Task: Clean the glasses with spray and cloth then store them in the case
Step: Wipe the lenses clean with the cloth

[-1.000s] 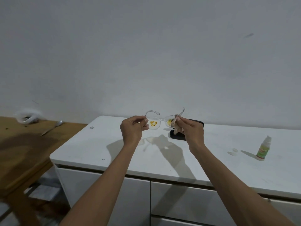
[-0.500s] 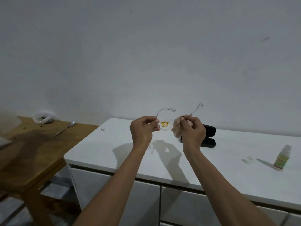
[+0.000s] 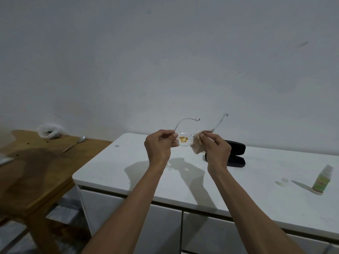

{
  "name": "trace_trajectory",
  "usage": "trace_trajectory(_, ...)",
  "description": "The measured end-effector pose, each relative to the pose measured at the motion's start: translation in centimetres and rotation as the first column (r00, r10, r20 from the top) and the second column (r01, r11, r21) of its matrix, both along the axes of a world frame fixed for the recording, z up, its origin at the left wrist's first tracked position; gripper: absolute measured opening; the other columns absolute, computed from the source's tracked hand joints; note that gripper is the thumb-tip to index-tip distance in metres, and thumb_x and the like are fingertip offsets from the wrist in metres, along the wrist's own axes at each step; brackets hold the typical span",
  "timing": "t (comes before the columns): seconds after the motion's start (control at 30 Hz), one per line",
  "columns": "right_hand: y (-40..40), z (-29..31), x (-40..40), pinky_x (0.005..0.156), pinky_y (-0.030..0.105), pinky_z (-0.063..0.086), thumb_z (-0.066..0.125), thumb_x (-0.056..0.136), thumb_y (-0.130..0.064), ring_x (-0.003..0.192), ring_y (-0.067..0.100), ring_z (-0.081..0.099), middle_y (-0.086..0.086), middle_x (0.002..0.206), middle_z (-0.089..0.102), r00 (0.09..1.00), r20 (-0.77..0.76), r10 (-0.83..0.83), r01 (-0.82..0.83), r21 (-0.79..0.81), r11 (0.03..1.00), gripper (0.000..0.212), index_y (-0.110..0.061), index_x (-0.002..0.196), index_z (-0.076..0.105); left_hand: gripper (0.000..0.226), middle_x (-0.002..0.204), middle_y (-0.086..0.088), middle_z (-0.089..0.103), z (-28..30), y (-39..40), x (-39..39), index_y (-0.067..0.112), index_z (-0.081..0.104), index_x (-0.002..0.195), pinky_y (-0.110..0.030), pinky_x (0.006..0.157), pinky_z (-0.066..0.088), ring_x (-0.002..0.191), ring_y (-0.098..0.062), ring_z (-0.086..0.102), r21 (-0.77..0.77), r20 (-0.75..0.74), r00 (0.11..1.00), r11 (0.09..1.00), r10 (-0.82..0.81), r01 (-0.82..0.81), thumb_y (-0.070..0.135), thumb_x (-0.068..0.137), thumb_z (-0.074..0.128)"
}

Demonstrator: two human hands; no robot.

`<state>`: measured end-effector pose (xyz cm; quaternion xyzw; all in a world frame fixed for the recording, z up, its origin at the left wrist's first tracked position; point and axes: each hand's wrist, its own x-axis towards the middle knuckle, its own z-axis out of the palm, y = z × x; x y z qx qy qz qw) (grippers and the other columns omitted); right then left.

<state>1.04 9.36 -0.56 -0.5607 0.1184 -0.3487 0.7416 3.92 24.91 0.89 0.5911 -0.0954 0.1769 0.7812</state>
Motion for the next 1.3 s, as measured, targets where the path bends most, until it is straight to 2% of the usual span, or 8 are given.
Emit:
trace_trajectory(0.2, -1.3, 0.7, -2.3, 0.054, 0.026, 0.053, 0.070, 0.088, 0.004, 0.057, 0.017, 0.067, 0.003, 0.065, 0.074, 0.951, -0.097, 0.292, -0.308, -0.254, 0.917, 0.028, -0.014, 0.069, 0.080, 0.010, 0.075, -0.023, 0.073, -0.8, 1.8, 0.3, -0.004, 0.075, 0.090, -0.028, 0.061, 0.062, 0.055, -0.026, 0.069, 0.043, -0.026, 1.000, 0.999, 0.004, -0.002, -0.009, 0.081, 0.076)
trace_trajectory(0.3, -2.0, 1.1, -3.1, 0.055, 0.032, 0.055, 0.066, 0.087, 0.009, 0.058, 0.026, 0.067, 0.010, 0.064, 0.074, 0.912, -0.131, 0.389, -0.410, -0.332, 0.849, 0.036, -0.012, 0.061, 0.079, 0.011, 0.074, -0.020, 0.073, -1.1, 2.4, 0.5, -0.007, 0.074, 0.093, -0.028, 0.061, 0.061, 0.054, -0.024, 0.069, 0.064, -0.044, 0.999, 0.998, 0.003, 0.000, -0.008, 0.081, 0.076)
trace_trajectory(0.4, -2.9, 0.6, -2.7, 0.056, 0.034, 0.056, 0.069, 0.084, 0.009, 0.060, 0.029, 0.066, 0.011, 0.067, 0.073, 0.941, -0.160, 0.299, -0.337, -0.352, 0.873, 0.028, -0.009, 0.064, 0.077, 0.012, 0.075, -0.019, 0.072, -1.1, 2.5, 0.6, -0.009, 0.074, 0.093, -0.029, 0.062, 0.061, 0.054, -0.025, 0.068, 0.087, -0.058, 0.998, 0.996, -0.016, 0.021, -0.008, 0.081, 0.076)
trace_trajectory(0.5, -3.3, 0.0, -2.1, 0.073, 0.044, 0.058, 0.076, 0.078, -0.002, 0.072, 0.027, 0.071, 0.007, 0.075, 0.076, 0.970, -0.167, 0.179, -0.227, -0.341, 0.912, 0.012, -0.010, 0.070, 0.078, 0.008, 0.078, -0.021, 0.072, -1.0, 2.2, 0.4, -0.007, 0.074, 0.090, -0.028, 0.063, 0.061, 0.057, -0.027, 0.070, 0.118, -0.051, 0.999, 0.993, -0.018, 0.024, -0.007, 0.082, 0.076)
trace_trajectory(0.63, -2.3, 0.1, -1.5, 0.073, 0.031, 0.054, 0.075, 0.080, -0.003, 0.071, 0.011, 0.069, -0.004, 0.072, 0.075, 0.996, -0.084, 0.020, -0.040, -0.244, 0.969, 0.018, -0.016, 0.068, 0.076, 0.005, 0.078, -0.019, 0.074, -0.8, 1.6, -0.1, -0.005, 0.076, 0.086, -0.028, 0.063, 0.062, 0.061, -0.026, 0.072, 0.161, -0.007, 1.000, 0.987, 0.003, -0.002, -0.007, 0.082, 0.076)
trace_trajectory(0.87, -0.1, 1.8, 0.6, 0.095, 0.040, 0.058, 0.076, 0.081, -0.012, 0.100, 0.020, 0.074, -0.006, 0.090, 0.078, 0.987, 0.030, -0.155, 0.148, 0.164, 0.975, 0.018, -0.025, 0.068, 0.073, 0.005, 0.073, -0.014, 0.075, 0.4, -0.4, -1.4, -0.001, 0.077, 0.084, -0.027, 0.063, 0.061, 0.060, -0.022, 0.074, 0.164, 0.097, 0.995, 0.985, 0.037, -0.053, -0.005, 0.082, 0.077)
trace_trajectory(1.0, 0.8, 2.8, 1.4, 0.081, 0.034, 0.061, 0.073, 0.083, -0.001, 0.084, 0.025, 0.077, 0.002, 0.074, 0.077, 0.987, 0.106, -0.123, 0.087, 0.293, 0.952, 0.020, -0.017, 0.072, 0.068, 0.004, 0.070, -0.012, 0.074, 0.7, -1.5, -1.8, -0.001, 0.077, 0.084, -0.028, 0.065, 0.062, 0.061, -0.024, 0.074, 0.146, 0.168, 0.984, 0.985, 0.066, -0.091, -0.004, 0.081, 0.077)
trace_trajectory(1.3, -1.6, 1.8, 0.8, 0.065, 0.028, 0.057, 0.080, 0.085, -0.005, 0.075, 0.017, 0.073, 0.000, 0.085, 0.076, 0.980, 0.003, 0.200, -0.199, -0.063, 0.978, 0.005, -0.008, 0.082, 0.077, 0.006, 0.068, -0.013, 0.073, 1.2, -0.2, -0.4, 0.000, 0.077, 0.084, -0.032, 0.063, 0.063, 0.058, -0.026, 0.073, 0.126, 0.133, 0.988, 0.988, 0.077, -0.094, -0.005, 0.081, 0.078)
